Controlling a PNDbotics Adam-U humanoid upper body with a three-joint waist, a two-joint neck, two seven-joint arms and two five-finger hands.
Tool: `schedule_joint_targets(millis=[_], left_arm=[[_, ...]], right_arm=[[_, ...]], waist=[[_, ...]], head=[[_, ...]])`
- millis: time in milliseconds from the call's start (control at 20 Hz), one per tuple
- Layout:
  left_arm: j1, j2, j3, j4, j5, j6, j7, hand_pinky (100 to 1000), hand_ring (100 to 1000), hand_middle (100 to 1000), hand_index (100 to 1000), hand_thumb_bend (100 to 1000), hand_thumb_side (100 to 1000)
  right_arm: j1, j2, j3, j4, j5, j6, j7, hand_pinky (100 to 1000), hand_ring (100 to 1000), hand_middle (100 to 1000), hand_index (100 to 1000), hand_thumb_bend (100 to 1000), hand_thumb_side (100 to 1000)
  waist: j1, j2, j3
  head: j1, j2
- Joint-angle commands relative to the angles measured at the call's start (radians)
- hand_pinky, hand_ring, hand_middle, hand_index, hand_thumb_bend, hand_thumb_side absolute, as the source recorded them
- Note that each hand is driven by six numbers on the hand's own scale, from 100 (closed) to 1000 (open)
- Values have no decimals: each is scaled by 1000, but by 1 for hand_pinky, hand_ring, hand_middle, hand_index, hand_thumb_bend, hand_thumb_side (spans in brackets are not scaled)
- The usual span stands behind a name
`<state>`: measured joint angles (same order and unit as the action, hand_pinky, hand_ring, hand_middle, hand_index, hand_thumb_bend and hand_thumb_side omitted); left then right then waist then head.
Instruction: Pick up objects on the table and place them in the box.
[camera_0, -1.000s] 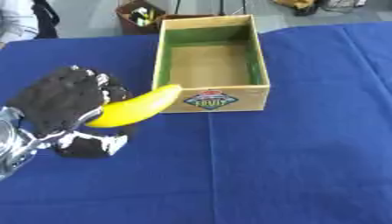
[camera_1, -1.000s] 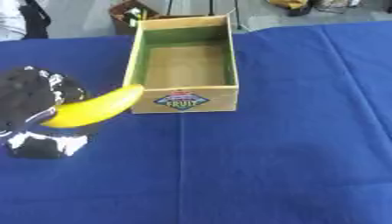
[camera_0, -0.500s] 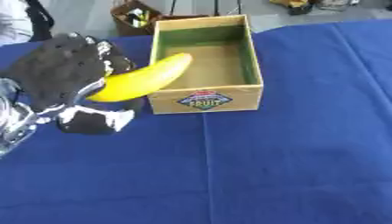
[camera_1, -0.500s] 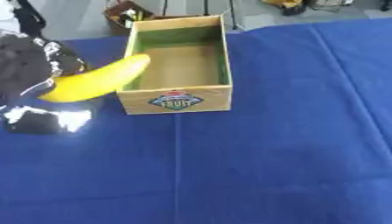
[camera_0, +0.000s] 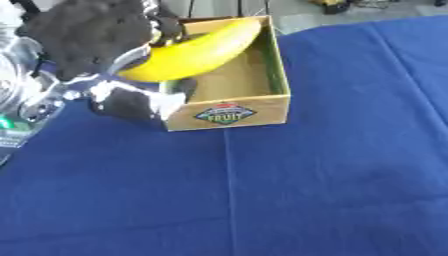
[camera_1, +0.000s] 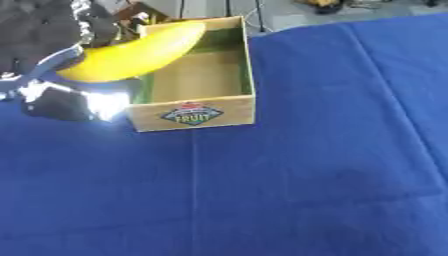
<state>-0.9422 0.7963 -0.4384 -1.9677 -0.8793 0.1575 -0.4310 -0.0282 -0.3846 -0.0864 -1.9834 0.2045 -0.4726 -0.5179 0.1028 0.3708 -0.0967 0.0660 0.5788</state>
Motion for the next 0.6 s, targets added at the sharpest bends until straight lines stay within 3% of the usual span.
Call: schedule_joint_targets(millis=[50, 600], left_arm=[[-50, -25, 26, 42, 6, 2, -20, 219, 376, 359, 541, 100, 563], [-175, -167, 42, 308, -112, -25, 16, 223, 378, 360, 541, 100, 562]], right_arm=[[-10, -32, -1, -17, -10, -2, 7, 705, 623, 536, 718, 100, 824], [-25, -35, 8, -17, -17, -2, 25, 706, 622, 535, 718, 100, 821]], waist=[[0, -23, -6], [23, -7, -51]], head=[[7, 2], [25, -15]])
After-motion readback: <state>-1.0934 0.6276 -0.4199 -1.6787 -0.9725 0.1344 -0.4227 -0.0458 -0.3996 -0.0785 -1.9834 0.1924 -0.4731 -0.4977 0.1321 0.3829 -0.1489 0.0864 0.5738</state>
